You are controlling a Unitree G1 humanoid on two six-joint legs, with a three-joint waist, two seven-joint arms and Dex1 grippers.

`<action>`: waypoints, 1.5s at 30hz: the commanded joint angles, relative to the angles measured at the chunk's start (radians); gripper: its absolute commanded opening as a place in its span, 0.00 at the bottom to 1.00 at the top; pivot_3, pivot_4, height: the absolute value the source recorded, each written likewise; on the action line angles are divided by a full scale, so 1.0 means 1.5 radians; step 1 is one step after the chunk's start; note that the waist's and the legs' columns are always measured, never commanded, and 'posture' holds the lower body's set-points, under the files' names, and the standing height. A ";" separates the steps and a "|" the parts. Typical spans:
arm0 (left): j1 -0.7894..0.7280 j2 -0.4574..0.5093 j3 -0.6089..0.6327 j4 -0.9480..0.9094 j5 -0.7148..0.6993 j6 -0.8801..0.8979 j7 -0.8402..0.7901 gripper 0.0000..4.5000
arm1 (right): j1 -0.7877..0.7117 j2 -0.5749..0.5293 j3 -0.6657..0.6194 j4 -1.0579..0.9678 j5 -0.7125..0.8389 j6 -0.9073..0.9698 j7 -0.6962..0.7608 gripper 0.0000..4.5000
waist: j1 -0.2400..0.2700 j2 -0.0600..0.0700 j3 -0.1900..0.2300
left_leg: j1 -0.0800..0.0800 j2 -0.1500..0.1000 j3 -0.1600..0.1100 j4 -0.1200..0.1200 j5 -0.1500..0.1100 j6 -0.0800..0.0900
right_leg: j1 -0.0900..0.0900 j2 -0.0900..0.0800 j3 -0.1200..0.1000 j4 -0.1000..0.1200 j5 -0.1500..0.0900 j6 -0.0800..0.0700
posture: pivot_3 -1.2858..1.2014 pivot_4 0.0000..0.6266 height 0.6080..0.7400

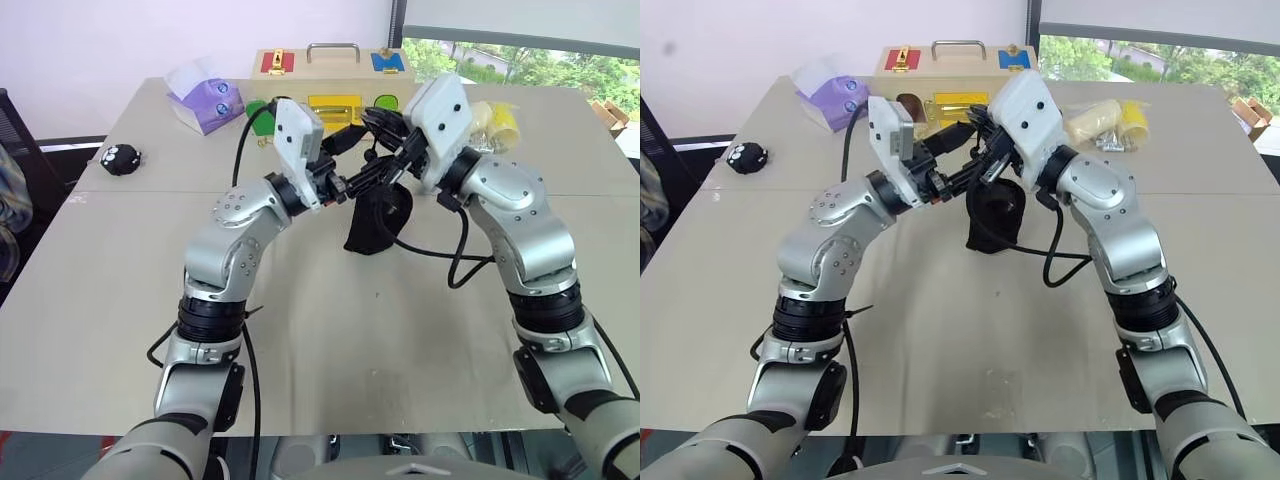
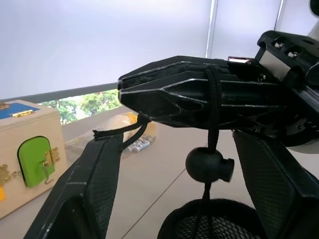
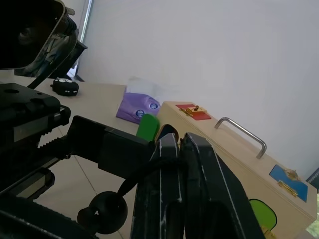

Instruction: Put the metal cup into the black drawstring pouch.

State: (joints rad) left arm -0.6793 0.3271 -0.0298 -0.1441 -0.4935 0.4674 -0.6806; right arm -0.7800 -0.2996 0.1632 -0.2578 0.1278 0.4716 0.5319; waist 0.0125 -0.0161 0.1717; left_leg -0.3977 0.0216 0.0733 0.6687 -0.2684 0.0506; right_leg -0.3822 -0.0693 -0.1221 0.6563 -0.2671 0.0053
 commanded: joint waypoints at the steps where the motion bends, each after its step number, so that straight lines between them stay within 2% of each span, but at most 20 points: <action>1: -0.020 -0.003 0.003 -0.017 0.000 -0.019 -0.008 0.54 | -0.002 -0.003 0.001 -0.033 0.005 0.001 0.006 0.00 | 0.000 0.000 0.000 | 0.000 0.000 0.000 0.000 0.000 0.000 | 0.000 0.000 0.000 0.000 0.000 0.000 | 0.52 0.24 1.00; 5: -0.020 -0.008 0.007 -0.021 -0.004 -0.017 -0.009 0.10 | 0.001 -0.004 0.003 -0.033 0.000 0.001 0.007 0.00 | 0.000 0.000 0.000 | 0.000 0.000 0.000 0.000 0.000 0.000 | 0.000 0.000 0.000 0.000 0.000 0.000 | 0.52 0.24 1.00; 6: -0.020 -0.008 0.006 -0.021 -0.004 -0.016 -0.010 0.03 | 0.001 -0.004 0.004 -0.032 -0.001 0.000 0.008 0.00 | 0.000 0.000 0.000 | 0.000 0.000 0.000 0.000 0.000 0.000 | 0.000 0.000 0.000 0.000 0.000 0.000 | 0.52 0.24 1.00; 10: -0.007 0.004 -0.014 -0.019 0.020 -0.020 -0.018 0.03 | -0.002 0.000 0.000 -0.029 -0.005 -0.010 0.001 0.00 | 0.000 0.000 0.000 | 0.000 0.000 0.000 0.000 0.000 0.000 | 0.000 0.000 0.000 0.000 0.000 0.000 | 0.52 0.24 1.00; 14: 0.026 0.010 -0.035 -0.014 0.022 0.024 -0.022 0.03 | -0.097 0.013 -0.087 0.037 -0.098 -0.160 -0.174 0.00 | -0.001 0.000 0.000 | 0.000 0.000 0.000 0.000 0.000 0.000 | 0.000 0.000 0.000 0.000 0.000 0.000 | 0.52 0.24 1.00; 16: 0.043 0.010 -0.042 -0.008 0.034 0.027 -0.013 0.03 | -0.122 -0.001 -0.113 0.057 -0.116 -0.218 -0.208 0.00 | 0.001 0.000 0.000 | 0.000 0.000 0.001 0.000 0.000 0.000 | -0.001 0.000 0.001 0.001 0.000 0.000 | 0.52 0.24 1.00; 22: 0.076 0.011 -0.062 0.003 0.061 0.017 -0.004 0.03 | -0.116 0.017 -0.134 0.053 -0.088 -0.279 -0.219 0.00 | -0.004 0.000 0.000 | 0.000 0.000 0.001 0.000 0.000 0.000 | -0.001 0.000 0.001 0.000 0.000 0.000 | 0.52 0.24 1.00; 26: 0.081 -0.003 -0.041 -0.007 0.036 0.012 0.000 0.03 | -0.087 0.020 -0.110 0.039 -0.044 -0.219 -0.165 0.00 | -0.003 0.000 0.000 | 0.000 0.000 0.001 0.000 0.000 0.000 | -0.001 0.000 0.001 0.001 0.000 0.000 | 0.52 0.24 1.00; 28: 0.085 -0.004 -0.035 -0.020 0.024 0.013 -0.006 0.26 | -0.056 0.011 -0.095 0.016 -0.013 -0.185 -0.120 0.00 | -0.003 0.000 0.000 | 0.000 0.000 0.001 0.000 0.000 0.000 | -0.001 0.000 0.001 0.001 0.000 0.000 | 0.52 0.24 1.00; 30: 0.090 -0.009 -0.027 -0.037 0.014 0.014 -0.003 0.42 | -0.020 0.002 -0.085 -0.019 0.028 -0.144 -0.079 0.00 | -0.001 0.000 0.000 | 0.000 0.000 0.001 0.000 0.000 0.000 | -0.001 0.000 0.001 0.001 0.000 0.000 | 0.52 0.24 1.00; 31: 0.094 -0.012 -0.020 -0.047 0.004 0.019 0.000 0.54 | -0.005 -0.004 -0.082 -0.037 0.043 -0.126 -0.063 0.00 | 0.000 0.000 0.000 | 0.000 0.000 0.001 0.000 0.000 0.000 | -0.001 0.000 0.001 0.001 0.000 0.000 | 0.52 0.24 1.00; 33: 0.111 -0.006 -0.005 -0.089 -0.031 0.039 -0.008 0.73 | 0.024 -0.014 -0.078 -0.074 0.078 -0.078 -0.038 0.14 | 0.000 0.000 0.000 | 0.000 0.000 0.001 0.000 0.000 0.000 | -0.001 0.000 0.001 0.001 0.000 0.000 | 0.52 0.24 1.00; 35: 0.151 0.028 0.039 -0.165 -0.131 0.110 -0.027 0.73 | 0.062 -0.041 -0.080 -0.114 0.113 -0.026 -0.006 0.28 | -0.002 0.000 0.000 | -0.001 0.000 0.001 0.000 0.000 0.000 | -0.001 -0.001 0.001 0.000 0.000 0.000 | 0.52 0.24 1.00; 38: 0.233 0.130 0.138 -0.228 -0.260 0.202 -0.064 0.73 | 0.153 -0.117 -0.106 -0.116 0.142 0.014 0.054 0.61 | -0.005 0.000 0.000 | 0.000 0.001 0.000 0.000 0.000 0.000 | -0.001 0.000 0.001 0.000 0.000 0.000 | 0.52 0.24 1.00; 39: 0.263 0.161 0.156 -0.235 -0.262 0.207 -0.072 0.73 | 0.183 -0.144 -0.110 -0.109 0.150 0.014 0.080 0.70 | -0.005 0.000 0.000 | 0.000 0.001 0.000 0.000 0.000 0.000 | -0.001 0.000 0.001 0.000 0.000 0.000 | 0.52 0.24 1.00; 40: 0.291 0.184 0.167 -0.242 -0.253 0.204 -0.075 0.73 | 0.208 -0.165 -0.116 -0.104 0.159 0.013 0.103 0.85 | -0.005 0.000 0.000 | 0.000 0.001 0.000 0.000 0.000 0.000 | -0.001 0.000 0.000 0.000 0.000 0.000 | 0.52 0.24 1.00; 41: 0.319 0.204 0.175 -0.249 -0.244 0.199 -0.079 0.73 | 0.234 -0.182 -0.122 -0.098 0.172 0.014 0.125 0.92 | -0.004 0.001 0.000 | 0.000 0.001 0.000 0.000 0.000 0.000 | 0.000 -0.001 0.000 0.000 0.000 0.000 | 0.52 0.24 1.00; 45: 0.418 0.236 0.189 -0.259 -0.198 0.167 -0.067 0.73 | 0.341 -0.229 -0.160 -0.044 0.206 -0.021 0.212 0.92 | 0.002 0.001 0.001 | 0.001 0.000 0.000 0.000 -0.001 0.002 | 0.001 -0.001 0.000 0.000 0.000 0.000 | 0.52 0.24 1.00</action>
State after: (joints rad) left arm -0.0640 0.6708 0.2307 -0.4962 -0.8130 0.7539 -0.7836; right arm -0.2954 -0.6235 -0.0215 -0.3506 0.4087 0.4898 0.7898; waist 0.0157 -0.0148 0.1725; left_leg -0.3954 0.0223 0.0733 0.6689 -0.2703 0.0536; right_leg -0.3805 -0.0713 -0.1215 0.6568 -0.2674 0.0048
